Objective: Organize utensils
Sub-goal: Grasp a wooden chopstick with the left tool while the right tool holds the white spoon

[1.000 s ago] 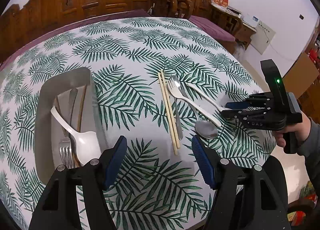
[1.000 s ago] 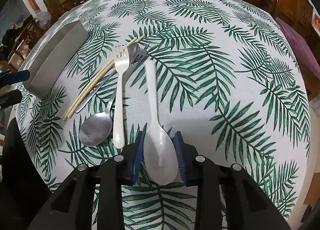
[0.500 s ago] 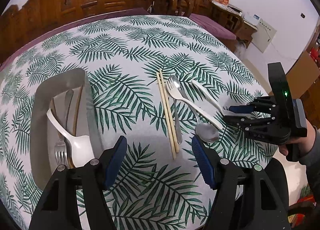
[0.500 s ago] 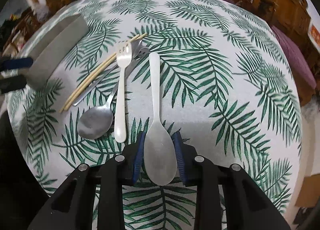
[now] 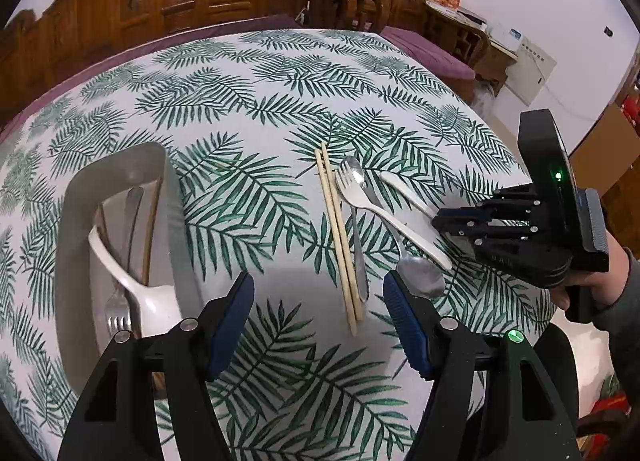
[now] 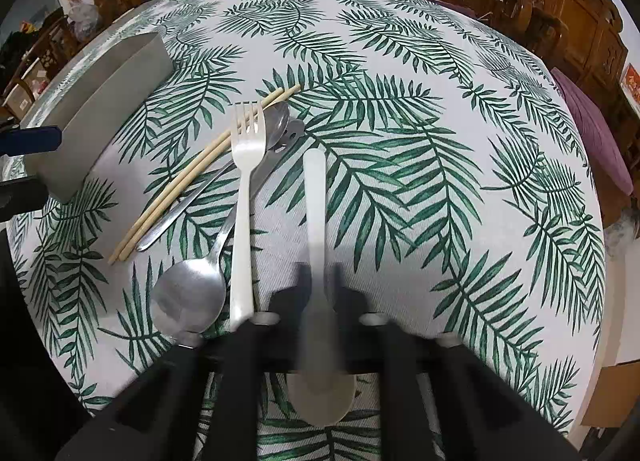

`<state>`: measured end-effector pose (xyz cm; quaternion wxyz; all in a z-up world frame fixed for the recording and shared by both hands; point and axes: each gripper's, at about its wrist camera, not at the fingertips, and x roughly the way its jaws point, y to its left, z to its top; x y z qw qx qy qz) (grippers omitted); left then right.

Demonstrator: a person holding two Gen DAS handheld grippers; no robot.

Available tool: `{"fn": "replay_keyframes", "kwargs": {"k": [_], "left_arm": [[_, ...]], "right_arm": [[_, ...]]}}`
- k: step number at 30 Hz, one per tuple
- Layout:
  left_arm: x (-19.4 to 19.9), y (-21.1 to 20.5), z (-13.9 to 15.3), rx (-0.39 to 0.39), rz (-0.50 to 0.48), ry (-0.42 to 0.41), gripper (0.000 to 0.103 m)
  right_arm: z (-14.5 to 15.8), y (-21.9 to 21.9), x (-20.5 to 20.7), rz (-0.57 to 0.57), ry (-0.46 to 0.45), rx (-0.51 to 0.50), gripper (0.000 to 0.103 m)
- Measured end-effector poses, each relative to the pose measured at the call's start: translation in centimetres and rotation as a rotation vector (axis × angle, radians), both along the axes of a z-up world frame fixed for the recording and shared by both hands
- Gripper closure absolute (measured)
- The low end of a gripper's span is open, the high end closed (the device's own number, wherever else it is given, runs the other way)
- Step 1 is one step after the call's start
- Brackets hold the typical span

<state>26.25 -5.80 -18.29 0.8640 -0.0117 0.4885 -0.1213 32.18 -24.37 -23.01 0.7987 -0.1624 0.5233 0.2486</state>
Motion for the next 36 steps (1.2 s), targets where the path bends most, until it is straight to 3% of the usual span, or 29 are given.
{"fn": "replay_keyframes", "kwargs": {"k": [7, 14, 20, 23, 30, 32, 36], "left_arm": [[2.3, -0.9, -2.1, -0.002, -0.023, 0.043, 0.052], [4.5, -1.5, -4.4, -0.016, -0.011, 0.100, 0.079], [5.7, -2.6, -5.3, -0.011, -0.024, 0.117, 0.084], [6.5, -3.0, -5.7, 0.016, -0.026, 0.117, 0.092], [8.0, -4.0, -5.9, 0.102, -0.034, 0.135, 0.093], [8.0, -4.0, -5.9, 0.101, -0.027, 0.141, 0.098], [7.5, -3.4, -5.7, 0.083, -0.023, 0.149, 0.099]], "right_arm": [[0.6, -1.7, -0.6, -0.058, -0.008, 0.062, 0.095], [2.1, -3.4, -1.6, -0.099, -0.025, 0.129, 0.095], [2.8, -3.9, -2.4, -0.108, -0.041, 0.154, 0.095], [2.9, -4.0, -2.6, -0.111, -0.045, 0.153, 0.095], [3.0, -3.9, -2.9, -0.113, -0.043, 0.161, 0.095], [2.9, -3.8, -3.0, -0.114, -0.041, 0.163, 0.095], [3.1, -3.3, -3.3, -0.110, -0.042, 0.166, 0.095]]}}
